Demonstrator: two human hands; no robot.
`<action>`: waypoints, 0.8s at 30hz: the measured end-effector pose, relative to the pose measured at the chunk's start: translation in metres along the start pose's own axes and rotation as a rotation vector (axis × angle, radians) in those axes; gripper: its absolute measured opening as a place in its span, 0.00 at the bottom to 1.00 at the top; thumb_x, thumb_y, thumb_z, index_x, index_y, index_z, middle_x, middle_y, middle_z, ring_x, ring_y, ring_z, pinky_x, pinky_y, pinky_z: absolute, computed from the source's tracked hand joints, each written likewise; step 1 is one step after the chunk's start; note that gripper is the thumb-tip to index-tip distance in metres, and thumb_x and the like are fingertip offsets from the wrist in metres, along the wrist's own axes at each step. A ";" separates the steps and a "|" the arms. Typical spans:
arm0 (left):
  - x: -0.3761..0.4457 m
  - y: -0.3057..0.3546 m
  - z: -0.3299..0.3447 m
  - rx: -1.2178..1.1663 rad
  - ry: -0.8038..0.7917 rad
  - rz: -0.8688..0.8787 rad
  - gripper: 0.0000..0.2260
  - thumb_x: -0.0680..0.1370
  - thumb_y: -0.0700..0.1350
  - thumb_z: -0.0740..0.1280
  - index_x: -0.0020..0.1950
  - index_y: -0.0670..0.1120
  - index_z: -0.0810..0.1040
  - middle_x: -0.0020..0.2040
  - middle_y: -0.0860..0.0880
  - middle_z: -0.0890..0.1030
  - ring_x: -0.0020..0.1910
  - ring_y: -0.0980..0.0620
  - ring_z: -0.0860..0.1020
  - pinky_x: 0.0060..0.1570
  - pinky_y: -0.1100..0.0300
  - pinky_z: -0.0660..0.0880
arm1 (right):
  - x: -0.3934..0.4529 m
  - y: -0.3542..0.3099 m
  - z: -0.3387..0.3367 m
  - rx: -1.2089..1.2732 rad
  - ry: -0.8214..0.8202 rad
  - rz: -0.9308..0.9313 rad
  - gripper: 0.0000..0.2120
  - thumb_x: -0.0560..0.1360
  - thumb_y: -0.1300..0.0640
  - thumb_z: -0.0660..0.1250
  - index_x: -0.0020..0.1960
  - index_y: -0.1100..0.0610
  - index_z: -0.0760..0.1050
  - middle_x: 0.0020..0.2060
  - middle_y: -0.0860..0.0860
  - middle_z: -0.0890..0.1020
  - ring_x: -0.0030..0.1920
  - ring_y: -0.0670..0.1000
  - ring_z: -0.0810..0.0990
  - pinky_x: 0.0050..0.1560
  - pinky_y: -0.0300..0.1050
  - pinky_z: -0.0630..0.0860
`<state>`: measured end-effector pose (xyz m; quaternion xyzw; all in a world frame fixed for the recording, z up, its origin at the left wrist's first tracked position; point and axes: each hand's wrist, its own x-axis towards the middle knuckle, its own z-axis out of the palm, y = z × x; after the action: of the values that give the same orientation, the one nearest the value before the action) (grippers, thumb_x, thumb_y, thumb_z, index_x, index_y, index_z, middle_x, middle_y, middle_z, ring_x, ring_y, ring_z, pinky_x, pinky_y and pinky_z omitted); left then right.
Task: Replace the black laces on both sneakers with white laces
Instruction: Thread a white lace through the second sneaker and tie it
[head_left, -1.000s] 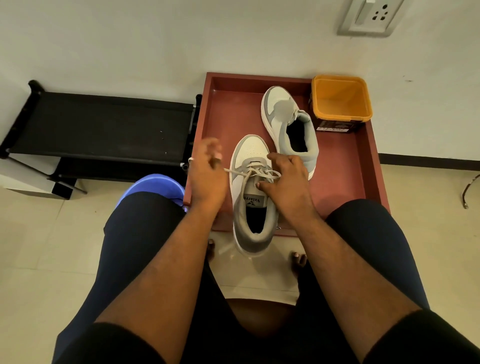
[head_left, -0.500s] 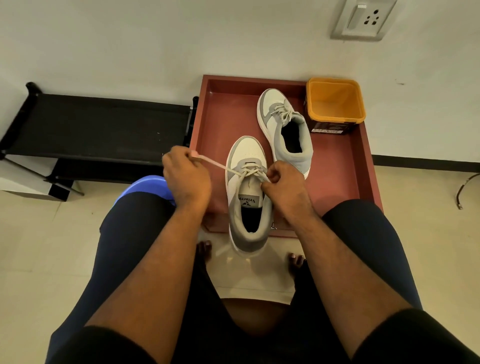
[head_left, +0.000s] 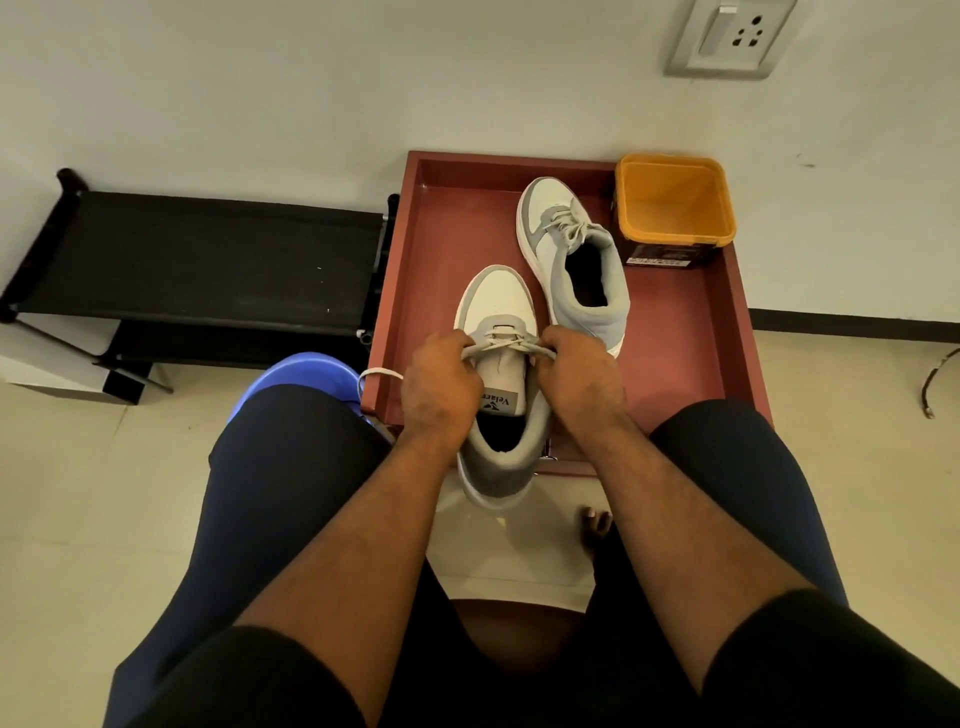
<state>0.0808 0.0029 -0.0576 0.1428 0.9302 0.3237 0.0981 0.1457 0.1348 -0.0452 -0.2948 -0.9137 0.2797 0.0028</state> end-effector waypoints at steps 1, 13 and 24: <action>-0.002 0.001 -0.001 -0.020 0.002 -0.010 0.08 0.77 0.40 0.65 0.53 0.47 0.81 0.48 0.49 0.80 0.46 0.51 0.79 0.46 0.57 0.79 | 0.000 0.001 -0.001 -0.007 -0.004 -0.004 0.05 0.78 0.59 0.62 0.48 0.57 0.77 0.42 0.54 0.80 0.40 0.52 0.73 0.40 0.44 0.67; -0.011 0.026 -0.080 -1.117 -0.429 -0.234 0.08 0.78 0.36 0.64 0.53 0.39 0.81 0.41 0.42 0.84 0.36 0.49 0.82 0.38 0.58 0.81 | -0.034 -0.007 -0.022 0.605 0.025 0.072 0.01 0.74 0.54 0.71 0.45 0.49 0.81 0.40 0.43 0.83 0.44 0.43 0.81 0.45 0.35 0.76; -0.010 0.031 -0.061 -0.966 -0.105 0.020 0.08 0.74 0.35 0.70 0.52 0.43 0.83 0.45 0.48 0.86 0.48 0.53 0.84 0.47 0.67 0.77 | -0.049 -0.030 -0.017 1.290 -0.276 0.165 0.05 0.75 0.65 0.69 0.51 0.60 0.77 0.35 0.54 0.82 0.36 0.48 0.80 0.41 0.42 0.78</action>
<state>0.0799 -0.0128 0.0100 0.1058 0.6657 0.7119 0.1969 0.1728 0.0967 -0.0077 -0.2644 -0.5293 0.8052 0.0402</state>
